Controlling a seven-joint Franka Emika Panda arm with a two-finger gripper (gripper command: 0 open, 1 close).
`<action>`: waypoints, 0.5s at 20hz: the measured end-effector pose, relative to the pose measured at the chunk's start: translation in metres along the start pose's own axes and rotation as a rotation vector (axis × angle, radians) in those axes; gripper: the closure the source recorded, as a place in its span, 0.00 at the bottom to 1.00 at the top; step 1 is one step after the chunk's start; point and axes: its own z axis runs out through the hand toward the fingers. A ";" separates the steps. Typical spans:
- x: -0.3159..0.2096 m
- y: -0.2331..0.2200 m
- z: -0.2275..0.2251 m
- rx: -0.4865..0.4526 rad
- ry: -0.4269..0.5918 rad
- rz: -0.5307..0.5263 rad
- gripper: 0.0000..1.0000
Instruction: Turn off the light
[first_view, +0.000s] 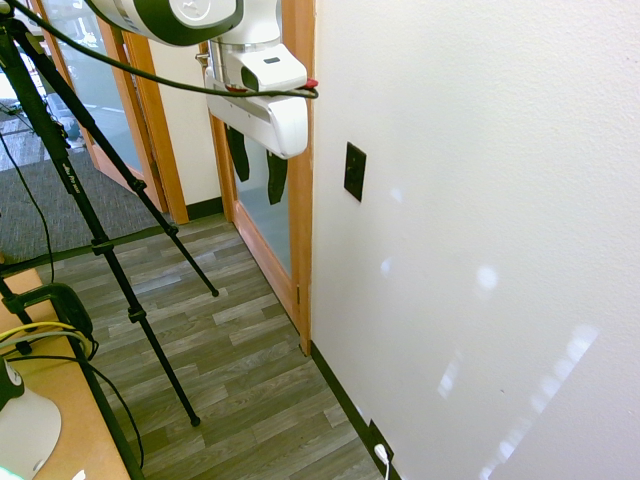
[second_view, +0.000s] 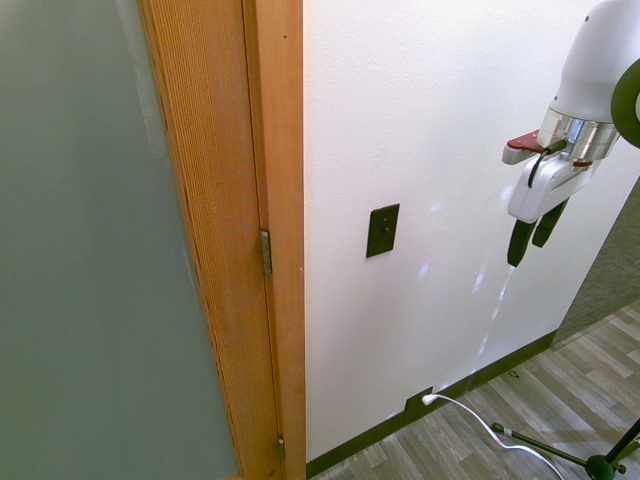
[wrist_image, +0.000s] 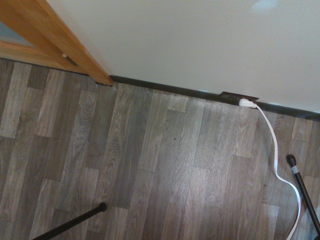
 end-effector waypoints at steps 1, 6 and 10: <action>0.000 0.000 0.001 -0.002 -0.001 -0.002 0.00; -0.004 -0.036 -0.001 0.080 0.069 -0.028 0.00; 0.006 -0.086 0.031 0.119 0.112 0.017 0.00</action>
